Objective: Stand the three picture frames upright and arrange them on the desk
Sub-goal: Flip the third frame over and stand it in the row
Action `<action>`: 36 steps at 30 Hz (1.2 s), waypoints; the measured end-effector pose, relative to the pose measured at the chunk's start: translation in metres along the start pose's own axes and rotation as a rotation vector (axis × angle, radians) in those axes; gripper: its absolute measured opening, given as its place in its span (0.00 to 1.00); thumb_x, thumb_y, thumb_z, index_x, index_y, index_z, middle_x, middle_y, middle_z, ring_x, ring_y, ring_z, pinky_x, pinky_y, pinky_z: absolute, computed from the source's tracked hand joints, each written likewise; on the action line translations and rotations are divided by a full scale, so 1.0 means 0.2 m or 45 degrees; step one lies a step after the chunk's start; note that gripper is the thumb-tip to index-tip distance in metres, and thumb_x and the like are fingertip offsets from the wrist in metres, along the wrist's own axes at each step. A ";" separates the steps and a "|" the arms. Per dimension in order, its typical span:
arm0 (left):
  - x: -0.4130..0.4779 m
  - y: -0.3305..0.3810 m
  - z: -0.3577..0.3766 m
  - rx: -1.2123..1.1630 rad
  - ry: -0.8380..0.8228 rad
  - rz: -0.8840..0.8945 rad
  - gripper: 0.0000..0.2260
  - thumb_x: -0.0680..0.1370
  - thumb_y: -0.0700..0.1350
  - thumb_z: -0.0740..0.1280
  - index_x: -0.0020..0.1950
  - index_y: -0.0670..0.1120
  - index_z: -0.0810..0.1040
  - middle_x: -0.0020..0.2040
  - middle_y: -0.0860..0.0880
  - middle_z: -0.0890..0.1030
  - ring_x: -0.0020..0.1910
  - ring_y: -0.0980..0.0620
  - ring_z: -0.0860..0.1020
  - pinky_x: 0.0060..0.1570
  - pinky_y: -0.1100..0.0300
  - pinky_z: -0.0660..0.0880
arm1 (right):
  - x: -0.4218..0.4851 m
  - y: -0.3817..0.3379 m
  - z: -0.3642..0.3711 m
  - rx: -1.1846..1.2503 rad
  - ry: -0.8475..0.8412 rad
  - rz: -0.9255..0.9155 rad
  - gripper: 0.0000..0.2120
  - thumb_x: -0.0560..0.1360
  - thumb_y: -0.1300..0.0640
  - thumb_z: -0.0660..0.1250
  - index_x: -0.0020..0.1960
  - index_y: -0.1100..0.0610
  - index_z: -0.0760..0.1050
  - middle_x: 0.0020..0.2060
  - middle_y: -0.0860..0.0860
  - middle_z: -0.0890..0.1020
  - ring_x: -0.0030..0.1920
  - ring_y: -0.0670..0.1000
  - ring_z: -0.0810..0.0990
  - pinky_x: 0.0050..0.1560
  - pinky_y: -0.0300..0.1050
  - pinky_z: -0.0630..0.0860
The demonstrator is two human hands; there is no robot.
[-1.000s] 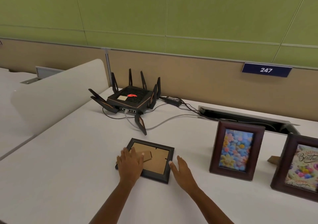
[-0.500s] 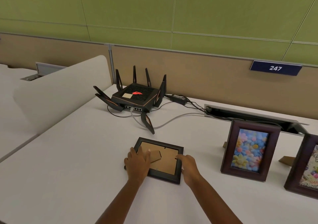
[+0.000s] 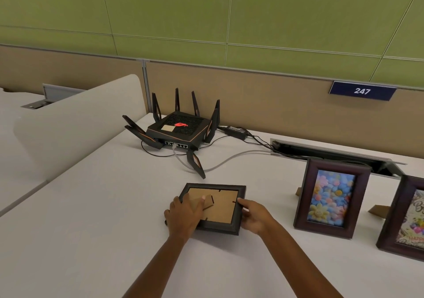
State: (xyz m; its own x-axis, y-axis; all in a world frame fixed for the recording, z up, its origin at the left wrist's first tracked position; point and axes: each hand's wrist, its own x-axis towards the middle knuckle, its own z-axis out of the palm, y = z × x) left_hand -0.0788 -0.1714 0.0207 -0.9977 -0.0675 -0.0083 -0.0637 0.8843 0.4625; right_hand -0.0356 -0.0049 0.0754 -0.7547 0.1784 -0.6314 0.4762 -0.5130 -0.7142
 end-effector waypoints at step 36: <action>-0.05 0.41 -0.18 -1.325 -0.013 0.573 0.10 0.78 0.39 0.60 0.46 0.55 0.71 0.50 0.45 0.77 0.52 0.44 0.77 0.48 0.50 0.78 | -0.22 -0.38 -0.03 -0.087 -0.143 -0.471 0.08 0.75 0.57 0.65 0.49 0.61 0.73 0.48 0.58 0.78 0.41 0.54 0.81 0.33 0.43 0.82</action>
State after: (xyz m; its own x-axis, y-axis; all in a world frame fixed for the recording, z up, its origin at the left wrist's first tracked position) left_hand -0.0738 -0.1157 0.0912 -0.9253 0.1675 0.3404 0.3473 0.0132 0.9377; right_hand -0.0355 0.0314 0.1546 -0.9239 0.2462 -0.2929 0.1884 -0.3736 -0.9082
